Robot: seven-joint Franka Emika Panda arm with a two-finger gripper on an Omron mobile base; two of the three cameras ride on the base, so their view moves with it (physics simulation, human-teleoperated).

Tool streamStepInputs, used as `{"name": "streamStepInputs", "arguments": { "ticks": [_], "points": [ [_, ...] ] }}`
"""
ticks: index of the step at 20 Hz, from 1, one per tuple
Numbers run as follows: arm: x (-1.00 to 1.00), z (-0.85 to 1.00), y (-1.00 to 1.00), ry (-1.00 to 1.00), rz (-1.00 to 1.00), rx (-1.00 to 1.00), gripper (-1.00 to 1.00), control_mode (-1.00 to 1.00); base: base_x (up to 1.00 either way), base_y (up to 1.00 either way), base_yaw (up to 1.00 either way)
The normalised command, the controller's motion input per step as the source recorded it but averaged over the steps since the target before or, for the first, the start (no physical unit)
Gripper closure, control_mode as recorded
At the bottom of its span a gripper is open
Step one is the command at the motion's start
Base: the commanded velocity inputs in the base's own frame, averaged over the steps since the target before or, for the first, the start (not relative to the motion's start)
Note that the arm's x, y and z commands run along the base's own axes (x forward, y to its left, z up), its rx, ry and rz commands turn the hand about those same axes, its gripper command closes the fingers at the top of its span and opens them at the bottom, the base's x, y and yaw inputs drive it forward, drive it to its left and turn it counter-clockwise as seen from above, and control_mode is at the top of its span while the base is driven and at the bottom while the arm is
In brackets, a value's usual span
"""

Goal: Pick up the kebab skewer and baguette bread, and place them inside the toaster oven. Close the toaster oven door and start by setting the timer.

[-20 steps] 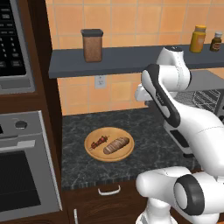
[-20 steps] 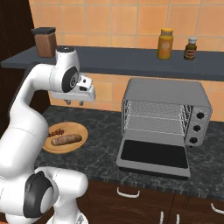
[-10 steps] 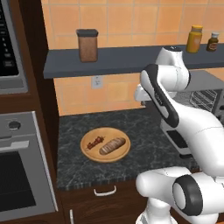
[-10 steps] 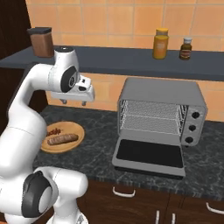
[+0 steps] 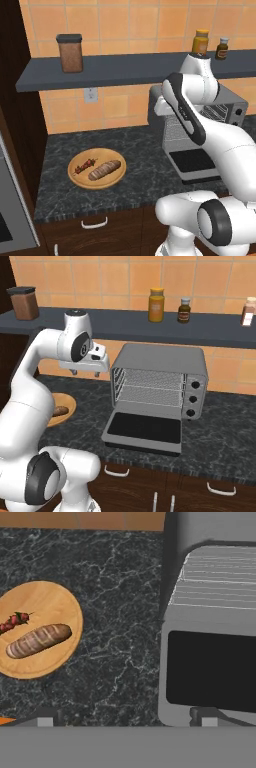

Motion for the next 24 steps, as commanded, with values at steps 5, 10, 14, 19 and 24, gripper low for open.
{"name": "streamStepInputs", "arguments": {
  "ticks": [5,10,14,19,24],
  "points": [
    [0.0,0.0,0.0,0.0,0.0,0.0,-1.0,1.0,0.02,-0.03,0.0],
    [0.0,0.0,0.0,0.0,0.0,0.0,-1.0,1.0,0.0,0.0,0.0],
    [0.0,0.0,0.0,0.0,0.0,0.0,-1.0,-1.0,0.0,0.0,0.0],
    [0.0,0.0,0.0,0.0,0.0,0.0,-1.0,-1.0,0.0,0.0,0.0],
    [-0.38,-0.36,-0.4,-0.16,0.01,0.03,-1.0,-1.0,0.0,0.0,0.0]
  ]
}}
